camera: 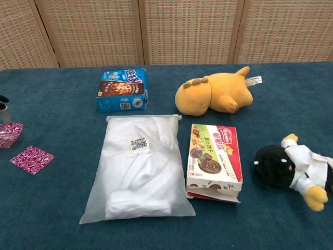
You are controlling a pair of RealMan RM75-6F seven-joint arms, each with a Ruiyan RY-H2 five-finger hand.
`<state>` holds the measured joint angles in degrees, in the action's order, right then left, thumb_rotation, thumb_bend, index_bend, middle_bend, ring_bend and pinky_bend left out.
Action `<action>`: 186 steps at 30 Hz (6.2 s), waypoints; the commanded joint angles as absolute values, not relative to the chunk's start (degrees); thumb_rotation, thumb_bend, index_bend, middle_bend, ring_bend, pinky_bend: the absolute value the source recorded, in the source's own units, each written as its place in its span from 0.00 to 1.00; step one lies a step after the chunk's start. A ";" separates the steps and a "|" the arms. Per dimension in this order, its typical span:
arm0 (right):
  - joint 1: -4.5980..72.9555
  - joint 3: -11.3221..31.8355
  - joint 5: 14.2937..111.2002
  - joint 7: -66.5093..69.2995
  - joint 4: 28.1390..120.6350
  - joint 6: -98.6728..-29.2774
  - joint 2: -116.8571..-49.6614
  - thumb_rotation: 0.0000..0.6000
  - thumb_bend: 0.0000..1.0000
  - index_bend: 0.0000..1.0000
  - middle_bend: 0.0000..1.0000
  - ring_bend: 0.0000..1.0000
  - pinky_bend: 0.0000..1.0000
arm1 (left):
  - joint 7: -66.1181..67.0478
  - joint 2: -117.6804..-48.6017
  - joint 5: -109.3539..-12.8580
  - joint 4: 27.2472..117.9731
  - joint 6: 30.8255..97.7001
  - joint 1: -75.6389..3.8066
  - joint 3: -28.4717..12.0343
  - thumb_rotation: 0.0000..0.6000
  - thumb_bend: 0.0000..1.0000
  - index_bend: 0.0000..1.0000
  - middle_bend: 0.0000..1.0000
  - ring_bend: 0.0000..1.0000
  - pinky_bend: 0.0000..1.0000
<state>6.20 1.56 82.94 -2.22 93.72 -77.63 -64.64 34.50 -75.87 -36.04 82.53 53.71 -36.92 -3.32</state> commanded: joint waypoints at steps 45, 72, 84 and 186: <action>6.25 1.53 82.78 -3.16 93.50 -77.51 -65.13 1.00 0.00 0.00 0.00 0.00 0.00 | 29.95 -80.28 -42.17 70.78 50.07 -35.23 -2.83 1.00 0.35 0.44 0.00 0.00 0.00; 6.20 1.59 82.87 -2.85 93.38 -77.69 -65.07 1.00 0.00 0.00 0.00 0.00 0.00 | 31.48 -81.32 -41.45 69.77 49.90 -35.33 -3.42 1.00 0.34 0.26 0.00 0.00 0.00; 6.17 1.60 82.88 -2.65 93.45 -77.71 -64.95 1.00 0.00 0.00 0.00 0.00 0.00 | 30.04 -80.82 -41.78 71.23 50.40 -34.90 -4.34 1.00 0.33 0.23 0.00 0.00 0.00; 5.97 1.55 83.16 -2.54 93.46 -77.99 -64.92 1.00 0.00 0.00 0.00 0.00 0.00 | 29.46 -78.71 -61.87 82.51 50.16 -33.83 2.04 1.00 0.27 0.28 0.00 0.00 0.00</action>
